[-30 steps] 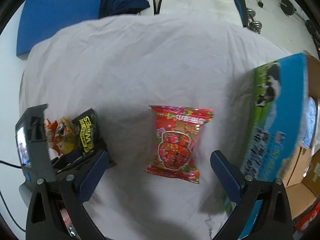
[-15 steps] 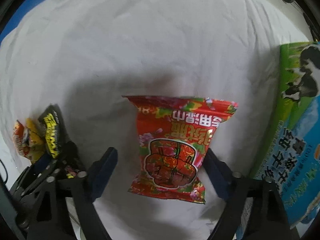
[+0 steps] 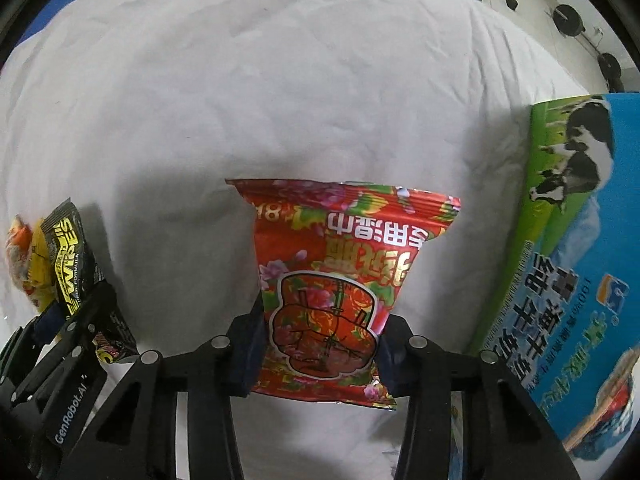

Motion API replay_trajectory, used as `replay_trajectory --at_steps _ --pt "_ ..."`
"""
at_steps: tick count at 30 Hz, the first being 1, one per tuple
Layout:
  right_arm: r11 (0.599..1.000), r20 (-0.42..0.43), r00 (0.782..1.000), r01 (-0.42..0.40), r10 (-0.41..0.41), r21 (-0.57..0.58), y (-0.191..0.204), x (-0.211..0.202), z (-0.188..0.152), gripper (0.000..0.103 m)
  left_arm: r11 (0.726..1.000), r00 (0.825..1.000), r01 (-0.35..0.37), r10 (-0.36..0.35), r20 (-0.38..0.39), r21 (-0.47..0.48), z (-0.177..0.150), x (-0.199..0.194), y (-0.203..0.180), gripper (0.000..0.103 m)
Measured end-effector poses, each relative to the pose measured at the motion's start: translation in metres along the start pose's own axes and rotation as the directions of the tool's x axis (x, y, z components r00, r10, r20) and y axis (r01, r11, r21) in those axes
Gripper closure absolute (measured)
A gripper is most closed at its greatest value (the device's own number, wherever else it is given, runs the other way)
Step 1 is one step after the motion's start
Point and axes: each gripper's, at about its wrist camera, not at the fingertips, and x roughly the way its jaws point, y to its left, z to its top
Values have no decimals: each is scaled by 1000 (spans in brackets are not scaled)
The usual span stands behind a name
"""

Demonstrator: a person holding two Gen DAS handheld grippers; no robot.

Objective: Organize soft objects
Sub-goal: 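Grasp the red snack bag with the right tool while the left grasps the black wipes pouch, then carry the red bag and black pouch over the box with both tools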

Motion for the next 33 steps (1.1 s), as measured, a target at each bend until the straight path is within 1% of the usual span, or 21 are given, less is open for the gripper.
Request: replay_trajectory --at_steps 2,5,8,12,16,18,23,24,26,27,29,31,32,33 --pt "1000 18 1000 -5 6 -10 6 -4 -12 56 1000 1000 7 -7 26 10 -7 -10 -2 57" --pt "999 52 998 -24 26 -30 7 -21 -18 56 1000 998 16 -17 67 20 -17 -30 -4 57" --pt "998 90 995 -46 51 -50 5 -41 -32 56 999 994 31 -33 108 25 -26 -52 -5 57" --pt "994 143 986 -75 85 -78 0 -72 -50 56 998 985 52 -57 163 36 -40 -85 -7 57" --pt "991 207 972 -90 110 -102 -14 -107 -76 56 996 972 69 -80 221 54 -51 -120 -5 57" --pt "989 239 964 -98 121 -107 -25 -128 -87 56 996 964 69 -83 252 64 -58 -137 -3 57" --pt "989 314 939 -118 142 -95 -56 -168 -126 56 988 936 119 -144 320 96 -89 -180 -10 57" --pt "989 328 934 -119 142 -89 -65 -173 -135 56 987 932 125 -152 328 102 -89 -184 -17 57" --pt "990 356 924 -121 141 -77 -87 -185 -157 56 981 921 146 -181 344 127 -101 -199 -28 57" --pt "990 366 920 -123 141 -71 -97 -189 -159 56 978 915 155 -195 352 138 -108 -206 -34 57" --pt "991 387 912 -123 135 -55 -119 -204 -176 56 971 907 170 -221 359 168 -122 -218 -47 57" --pt "991 411 902 -126 130 -38 -140 -211 -193 56 962 903 189 -250 350 198 -135 -226 -62 57" --pt "992 418 900 -123 125 -32 -150 -214 -200 56 958 901 195 -260 347 210 -133 -226 -75 57" --pt "992 424 898 -121 120 -25 -160 -217 -208 56 954 900 199 -269 344 225 -138 -228 -82 57"
